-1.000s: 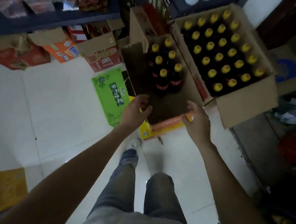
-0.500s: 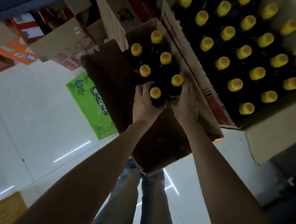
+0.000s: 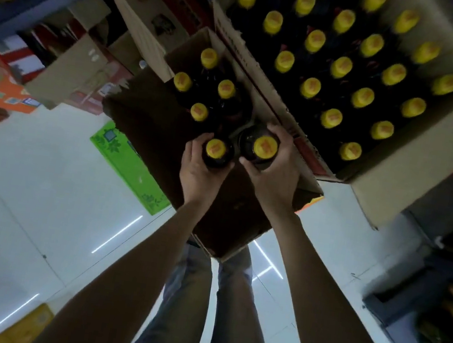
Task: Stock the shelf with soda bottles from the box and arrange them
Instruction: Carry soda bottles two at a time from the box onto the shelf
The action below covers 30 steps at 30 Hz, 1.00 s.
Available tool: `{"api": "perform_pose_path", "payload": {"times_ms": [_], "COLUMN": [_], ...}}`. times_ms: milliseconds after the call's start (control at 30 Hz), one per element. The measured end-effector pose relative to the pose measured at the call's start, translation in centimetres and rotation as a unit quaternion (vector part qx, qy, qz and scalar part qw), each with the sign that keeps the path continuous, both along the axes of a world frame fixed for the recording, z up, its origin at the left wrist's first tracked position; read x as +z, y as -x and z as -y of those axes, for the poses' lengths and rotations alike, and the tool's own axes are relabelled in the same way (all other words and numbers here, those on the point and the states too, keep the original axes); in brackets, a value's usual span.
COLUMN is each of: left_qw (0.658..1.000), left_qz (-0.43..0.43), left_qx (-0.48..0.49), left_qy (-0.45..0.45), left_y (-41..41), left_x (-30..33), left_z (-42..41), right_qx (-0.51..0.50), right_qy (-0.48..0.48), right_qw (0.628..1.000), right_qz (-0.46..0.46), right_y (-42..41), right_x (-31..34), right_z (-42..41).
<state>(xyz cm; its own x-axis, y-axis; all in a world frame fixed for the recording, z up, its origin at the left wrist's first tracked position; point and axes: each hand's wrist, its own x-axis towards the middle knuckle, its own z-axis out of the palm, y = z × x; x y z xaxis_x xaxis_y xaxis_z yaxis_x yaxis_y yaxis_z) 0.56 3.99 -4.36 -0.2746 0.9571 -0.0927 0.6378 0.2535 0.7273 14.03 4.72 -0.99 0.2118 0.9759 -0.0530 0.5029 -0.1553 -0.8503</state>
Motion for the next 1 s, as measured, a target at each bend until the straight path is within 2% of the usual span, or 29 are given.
{"api": "perform_pose_path", "payload": {"times_ms": [100, 167, 300, 400, 533, 633, 800, 1000], "left_qw": [0.987, 0.973, 0.946, 0.917, 0.877, 0.843, 0.763, 0.694], "left_qz": [0.024, 0.065, 0.181, 0.248, 0.281, 0.286, 0.265, 0.242], "left_qx": [-0.131, -0.181, -0.230, -0.295, -0.389, -0.455, -0.583, -0.663], "left_qy": [-0.088, -0.132, -0.140, -0.100, -0.029, 0.025, 0.084, 0.143], "left_y": [2.7, 3.8, 3.0, 1.2, -2.5, -6.5, -13.5, -21.2], "left_x": [4.8, 8.7, 15.5, 18.4, 20.0, 20.8, 21.6, 22.9], "left_z": [1.3, 1.8, 2.5, 3.3, 5.3, 7.9, 14.6, 26.1], "right_qx": [-0.060, -0.099, -0.171, -0.234, -0.325, -0.379, -0.482, -0.547], "right_qy": [-0.029, -0.034, -0.071, -0.105, -0.116, -0.100, -0.093, -0.084], "right_qw": [0.997, 0.990, 0.973, 0.954, 0.922, 0.905, 0.853, 0.813], "right_qz": [-0.044, -0.091, -0.137, -0.158, -0.175, -0.163, -0.178, -0.180], "right_y": [-0.1, -0.2, -1.2, -2.1, -3.4, -4.6, -7.0, -11.3], "right_x": [5.0, 8.3, 12.5, 14.6, 16.4, 16.9, 17.2, 18.2], "right_z": [2.3, 4.2, 8.8, 12.8, 19.4, 24.9, 35.0, 49.5]}}
